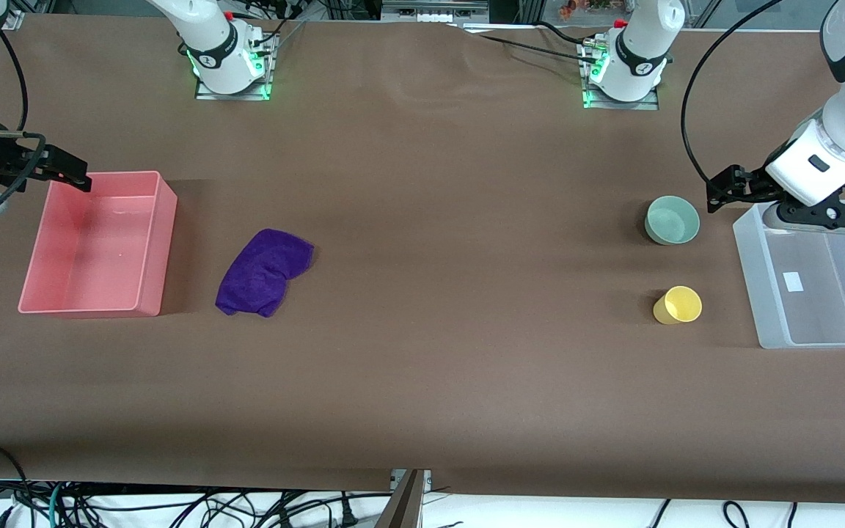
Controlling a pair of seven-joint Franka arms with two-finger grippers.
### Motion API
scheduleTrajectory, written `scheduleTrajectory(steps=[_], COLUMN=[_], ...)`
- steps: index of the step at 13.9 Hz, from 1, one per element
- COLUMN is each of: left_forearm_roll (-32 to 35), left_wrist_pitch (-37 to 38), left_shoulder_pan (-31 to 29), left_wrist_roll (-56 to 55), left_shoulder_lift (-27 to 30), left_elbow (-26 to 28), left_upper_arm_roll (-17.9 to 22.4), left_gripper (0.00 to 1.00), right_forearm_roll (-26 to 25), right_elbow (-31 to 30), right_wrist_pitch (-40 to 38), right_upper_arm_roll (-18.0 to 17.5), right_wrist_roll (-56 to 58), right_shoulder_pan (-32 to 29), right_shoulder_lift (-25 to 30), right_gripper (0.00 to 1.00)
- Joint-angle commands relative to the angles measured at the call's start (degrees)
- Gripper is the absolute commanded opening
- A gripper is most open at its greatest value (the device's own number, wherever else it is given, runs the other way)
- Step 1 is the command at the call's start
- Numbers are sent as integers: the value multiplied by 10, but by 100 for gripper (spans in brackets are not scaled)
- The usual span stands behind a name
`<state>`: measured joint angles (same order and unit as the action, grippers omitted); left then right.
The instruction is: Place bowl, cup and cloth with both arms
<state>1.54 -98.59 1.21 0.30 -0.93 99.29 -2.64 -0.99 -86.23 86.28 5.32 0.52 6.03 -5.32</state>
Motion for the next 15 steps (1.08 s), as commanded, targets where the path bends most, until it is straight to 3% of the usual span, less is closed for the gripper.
scheduleTrajectory(steps=[1, 7, 12, 15], left_forearm_roll=[-12, -8, -7, -6], left_wrist_pitch=[5, 9, 63, 99], left_shoulder_pan=[7, 14, 7, 6], left_wrist_roll=[-5, -6, 7, 85], left_shoulder_lift=[8, -1, -1, -4], left_elbow=[5, -8, -7, -6], left_upper_arm_roll=[5, 3, 5, 8], left_gripper=[100, 100, 100, 100], right_forearm_roll=[-4, -4, -4, 0], right_elbow=[11, 11, 11, 10], right_wrist_pitch=[-1, -1, -1, -1], right_upper_arm_roll=[1, 1, 0, 0], right_wrist_roll=[9, 9, 7, 6], right_shoulder_pan=[-3, -2, -2, -1], right_shoulder_lift=[-4, -4, -4, -7], right_gripper=[100, 100, 100, 100])
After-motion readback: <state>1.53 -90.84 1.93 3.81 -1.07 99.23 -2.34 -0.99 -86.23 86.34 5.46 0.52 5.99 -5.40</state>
